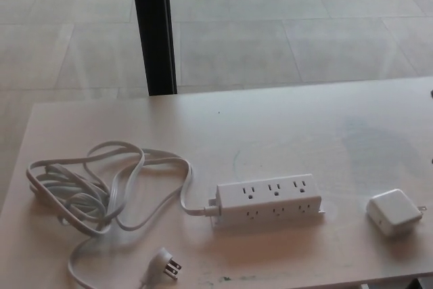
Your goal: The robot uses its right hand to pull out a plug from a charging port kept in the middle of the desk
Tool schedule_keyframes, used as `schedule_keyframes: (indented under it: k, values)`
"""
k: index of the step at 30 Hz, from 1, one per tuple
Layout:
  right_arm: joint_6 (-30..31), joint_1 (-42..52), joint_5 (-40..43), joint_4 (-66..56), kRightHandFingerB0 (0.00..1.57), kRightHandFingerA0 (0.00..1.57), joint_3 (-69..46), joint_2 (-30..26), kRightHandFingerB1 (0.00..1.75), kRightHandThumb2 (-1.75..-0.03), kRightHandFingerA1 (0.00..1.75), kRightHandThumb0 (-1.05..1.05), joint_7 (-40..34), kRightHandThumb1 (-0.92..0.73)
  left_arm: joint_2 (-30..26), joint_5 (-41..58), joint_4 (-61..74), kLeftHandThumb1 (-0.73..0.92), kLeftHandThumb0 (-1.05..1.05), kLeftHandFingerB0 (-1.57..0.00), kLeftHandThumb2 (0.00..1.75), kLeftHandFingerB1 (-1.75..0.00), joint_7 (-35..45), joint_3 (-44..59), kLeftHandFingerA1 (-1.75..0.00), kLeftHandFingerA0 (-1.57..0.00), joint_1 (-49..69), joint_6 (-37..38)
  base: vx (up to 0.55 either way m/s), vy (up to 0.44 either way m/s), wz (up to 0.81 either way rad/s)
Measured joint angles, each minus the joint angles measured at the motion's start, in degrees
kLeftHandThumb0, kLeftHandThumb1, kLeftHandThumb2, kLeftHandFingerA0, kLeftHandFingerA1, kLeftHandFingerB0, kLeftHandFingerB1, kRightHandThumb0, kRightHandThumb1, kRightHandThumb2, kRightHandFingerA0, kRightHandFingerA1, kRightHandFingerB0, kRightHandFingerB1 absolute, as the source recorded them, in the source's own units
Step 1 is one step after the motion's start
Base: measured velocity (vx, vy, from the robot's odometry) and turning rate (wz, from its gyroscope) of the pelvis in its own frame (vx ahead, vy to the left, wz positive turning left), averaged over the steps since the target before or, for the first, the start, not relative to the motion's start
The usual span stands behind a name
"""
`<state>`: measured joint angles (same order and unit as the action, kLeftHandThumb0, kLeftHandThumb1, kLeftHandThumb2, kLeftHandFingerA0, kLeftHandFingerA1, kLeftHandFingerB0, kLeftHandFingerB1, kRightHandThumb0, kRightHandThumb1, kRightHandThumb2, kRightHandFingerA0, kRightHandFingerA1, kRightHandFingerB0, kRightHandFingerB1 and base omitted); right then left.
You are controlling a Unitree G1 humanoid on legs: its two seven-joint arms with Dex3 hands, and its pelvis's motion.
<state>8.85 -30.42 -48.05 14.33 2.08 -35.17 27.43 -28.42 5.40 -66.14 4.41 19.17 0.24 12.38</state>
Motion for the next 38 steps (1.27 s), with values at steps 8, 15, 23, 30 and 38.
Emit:
schedule_keyframes:
  k: [8,15,23,30,38]
  values:
    - [-1.8,11.5,4.2,2.9,0.09,0.94,-14.4,-3.1,0.80,-0.61,0.93,-0.97,-0.3,-0.70,0.0,0.0,0.0,0.92,-0.81,-0.55,0.78,-0.44,0.0,0.0,-0.54,-0.76,0.1,0.0,0.00,0.000,0.00]
    - [-3.5,21.6,7.5,7.8,0.15,0.91,-25.5,-3.7,0.71,-1.00,1.23,-0.92,-1.7,-0.58,0.0,0.0,0.0,0.92,-0.80,-0.55,0.77,-0.44,0.0,0.0,-0.54,-0.75,0.2,0.0,0.00,0.000,0.00]
    - [-6.1,30.0,12.5,16.8,0.04,0.20,-38.6,-3.3,0.88,-0.61,1.28,-0.78,-5.0,-0.89,0.0,0.0,-0.1,0.92,-0.81,-0.56,0.77,-0.43,0.0,0.1,-0.53,-0.75,0.6,0.0,0.00,0.000,0.00]
    - [-7.6,32.9,17.6,24.5,0.05,0.45,-49.8,-1.8,0.73,-0.67,1.32,-0.74,-8.1,-0.85,0.0,0.0,-0.1,0.92,-0.79,-0.56,0.76,-0.44,0.0,0.3,-0.53,-0.75,0.7,0.0,0.00,0.000,0.00]
    - [-7.8,34.8,23.1,32.2,0.09,1.06,-60.7,0.4,0.88,-0.58,1.39,-0.75,-11.1,-0.62,0.0,0.0,-0.1,0.92,-0.82,-0.53,0.78,-0.45,0.0,0.4,-0.55,-0.69,0.7,0.0,0.00,0.000,0.00]
